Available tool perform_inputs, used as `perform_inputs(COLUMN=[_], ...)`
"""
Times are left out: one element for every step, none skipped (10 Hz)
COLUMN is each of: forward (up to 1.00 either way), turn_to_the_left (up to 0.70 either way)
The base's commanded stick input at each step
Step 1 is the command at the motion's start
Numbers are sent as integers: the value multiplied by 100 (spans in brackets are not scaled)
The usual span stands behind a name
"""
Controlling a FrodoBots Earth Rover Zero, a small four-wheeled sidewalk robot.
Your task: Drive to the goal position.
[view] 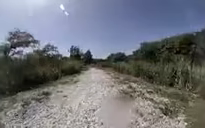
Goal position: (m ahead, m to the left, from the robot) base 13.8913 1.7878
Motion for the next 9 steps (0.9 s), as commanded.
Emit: perform_inputs(forward=[70,70,70,70,70,70,70,70,70], turn_to_the_left=[0,0,3,24,35,23,0,0,0])
